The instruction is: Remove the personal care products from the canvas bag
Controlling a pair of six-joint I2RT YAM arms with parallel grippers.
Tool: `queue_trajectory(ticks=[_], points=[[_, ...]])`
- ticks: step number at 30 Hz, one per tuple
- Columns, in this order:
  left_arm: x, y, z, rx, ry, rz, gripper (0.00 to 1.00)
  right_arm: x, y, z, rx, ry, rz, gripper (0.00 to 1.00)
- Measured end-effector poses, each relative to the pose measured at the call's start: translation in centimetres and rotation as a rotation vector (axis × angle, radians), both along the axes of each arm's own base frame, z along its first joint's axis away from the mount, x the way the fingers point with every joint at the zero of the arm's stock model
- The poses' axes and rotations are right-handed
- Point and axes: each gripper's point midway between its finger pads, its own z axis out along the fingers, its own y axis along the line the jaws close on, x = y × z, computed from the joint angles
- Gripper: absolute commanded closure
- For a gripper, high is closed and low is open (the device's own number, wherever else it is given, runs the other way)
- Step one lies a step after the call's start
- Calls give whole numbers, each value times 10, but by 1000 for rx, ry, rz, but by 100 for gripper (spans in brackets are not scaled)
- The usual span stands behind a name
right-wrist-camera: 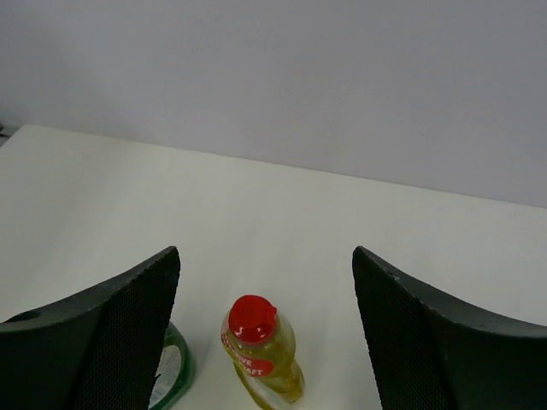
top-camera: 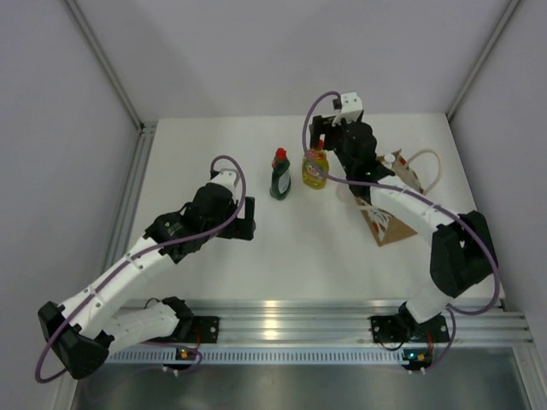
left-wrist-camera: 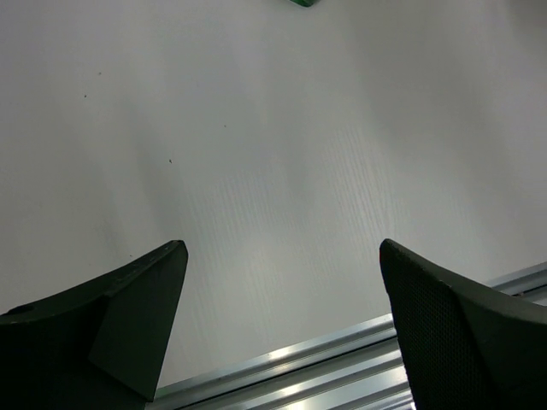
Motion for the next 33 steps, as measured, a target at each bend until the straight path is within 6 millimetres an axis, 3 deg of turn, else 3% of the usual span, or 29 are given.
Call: queue_trajectory(ticks=[3, 7, 11, 13, 16, 21, 26, 33], points=[[-4, -6, 4, -47, 11, -7, 2, -17, -21, 27, 14, -4, -39, 21], [-5, -18, 15, -111, 16, -28, 2, -49, -70, 59, 49, 4, -126, 20], [-2, -32, 31, -170, 7, -58, 2, -85, -128, 61, 50, 64, -227, 19], [-1, -39, 36, -192, 8, -75, 2, -100, -152, 48, 38, 119, -270, 18], [-1, -44, 39, -211, 12, -95, 2, -116, -178, 14, 20, 236, -316, 17], [-3, -43, 43, -210, -7, -111, 2, -131, -201, -50, -21, 451, -370, 18], [-9, -34, 56, -218, -63, -127, 2, -138, -206, -91, -59, 609, -379, 18], [-8, -22, 57, -160, -108, -127, 2, -138, -206, -125, -93, 724, -379, 17]])
